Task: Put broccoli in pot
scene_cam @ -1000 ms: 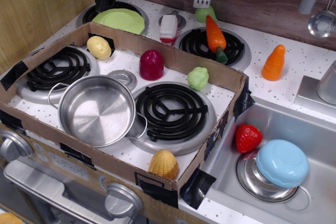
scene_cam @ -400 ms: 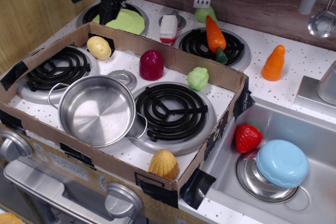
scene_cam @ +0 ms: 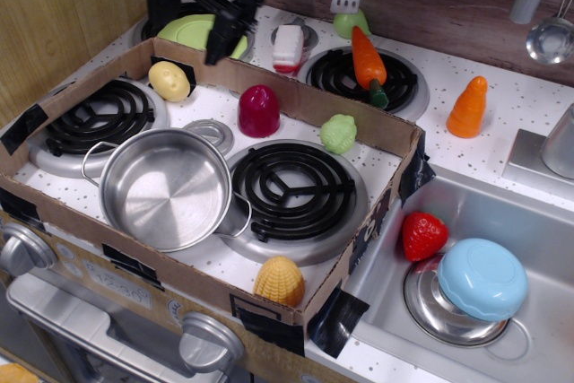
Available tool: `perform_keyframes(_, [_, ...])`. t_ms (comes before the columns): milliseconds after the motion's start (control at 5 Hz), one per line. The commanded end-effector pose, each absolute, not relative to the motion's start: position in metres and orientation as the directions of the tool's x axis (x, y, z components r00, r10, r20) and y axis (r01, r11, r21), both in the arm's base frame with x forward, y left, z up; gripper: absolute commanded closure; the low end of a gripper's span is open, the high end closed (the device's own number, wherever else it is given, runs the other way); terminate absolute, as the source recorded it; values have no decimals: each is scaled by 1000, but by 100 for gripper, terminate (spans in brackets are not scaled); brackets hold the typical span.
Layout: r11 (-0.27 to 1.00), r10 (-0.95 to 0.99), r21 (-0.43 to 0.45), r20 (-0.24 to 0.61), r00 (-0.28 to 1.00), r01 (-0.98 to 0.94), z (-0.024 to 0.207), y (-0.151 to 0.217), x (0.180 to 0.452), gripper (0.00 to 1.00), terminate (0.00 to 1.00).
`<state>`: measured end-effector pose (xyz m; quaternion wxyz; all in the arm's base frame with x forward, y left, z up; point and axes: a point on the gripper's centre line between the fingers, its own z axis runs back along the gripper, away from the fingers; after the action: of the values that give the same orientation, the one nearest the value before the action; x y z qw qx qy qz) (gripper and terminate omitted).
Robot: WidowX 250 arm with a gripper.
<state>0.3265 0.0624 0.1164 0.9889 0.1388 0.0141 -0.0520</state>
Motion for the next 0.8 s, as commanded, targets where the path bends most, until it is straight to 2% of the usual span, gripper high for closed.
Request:
perform_keyframes(0, [980,124,150,70,990,-133,152,21,333,0,0])
perform_keyframes(200, [983,138,103,107,985,-149,140,10,341,0,0])
perform_keyframes(600, [998,-5,67,242,970,-12,115,-4,362,0,0])
